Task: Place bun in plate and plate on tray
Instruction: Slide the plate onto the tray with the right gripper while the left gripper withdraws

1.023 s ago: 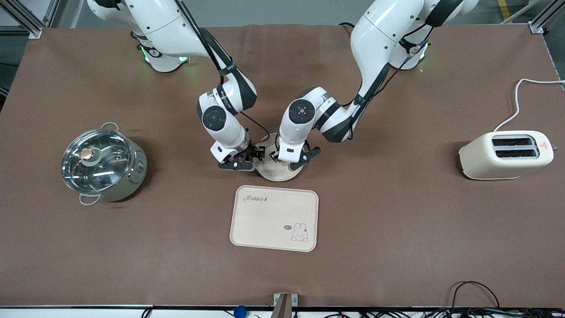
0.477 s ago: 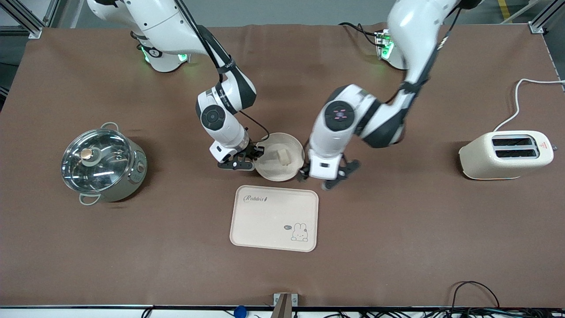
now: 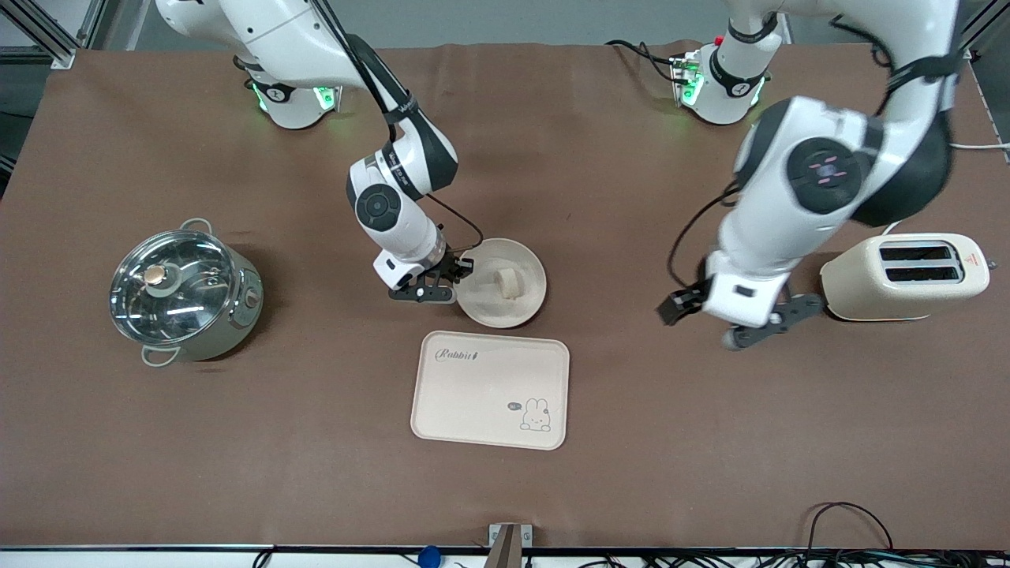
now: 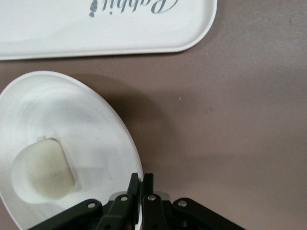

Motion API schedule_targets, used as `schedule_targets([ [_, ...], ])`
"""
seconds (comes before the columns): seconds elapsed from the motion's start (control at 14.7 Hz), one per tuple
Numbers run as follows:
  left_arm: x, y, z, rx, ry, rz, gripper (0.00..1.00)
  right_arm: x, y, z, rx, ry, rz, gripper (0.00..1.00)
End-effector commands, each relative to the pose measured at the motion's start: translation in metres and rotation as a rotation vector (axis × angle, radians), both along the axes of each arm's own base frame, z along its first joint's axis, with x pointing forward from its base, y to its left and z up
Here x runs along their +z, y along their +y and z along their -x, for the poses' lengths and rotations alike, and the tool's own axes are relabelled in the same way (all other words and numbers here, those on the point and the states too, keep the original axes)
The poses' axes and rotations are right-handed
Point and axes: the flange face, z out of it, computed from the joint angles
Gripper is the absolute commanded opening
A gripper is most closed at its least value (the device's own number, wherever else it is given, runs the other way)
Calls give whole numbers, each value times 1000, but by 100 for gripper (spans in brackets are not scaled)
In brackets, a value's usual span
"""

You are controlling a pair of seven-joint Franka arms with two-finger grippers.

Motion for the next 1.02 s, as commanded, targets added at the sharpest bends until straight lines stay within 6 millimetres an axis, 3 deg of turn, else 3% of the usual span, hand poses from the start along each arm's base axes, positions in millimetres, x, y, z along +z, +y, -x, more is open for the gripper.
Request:
schedule_targets([
  [0.0,45,42,15,-89,-3,-39,100,62,-4,-20,-12,54,-26,0],
  [0.2,87,78,29,-143,16,-61,100,90,-12,-54,-50,-7,-68,0],
  [0.34,115,92,42,-198,37,-73,100,94,-20,-86,-83,-39,-86,0],
  [0.48,137,107,55,-279,45,-83,100,64,-45,-128,-130,-44,-83,0],
  [0.61,147,131,62,-362,56,-69,100,49,-49,-156,-160,-116,-108,0],
  [0.75,152,139,75,-444,55,-66,100,25,-48,-175,-186,-158,-121,0],
  [0.95,152,162,98,-436,66,-12,100,-1,-41,-178,-194,-146,-118,0],
])
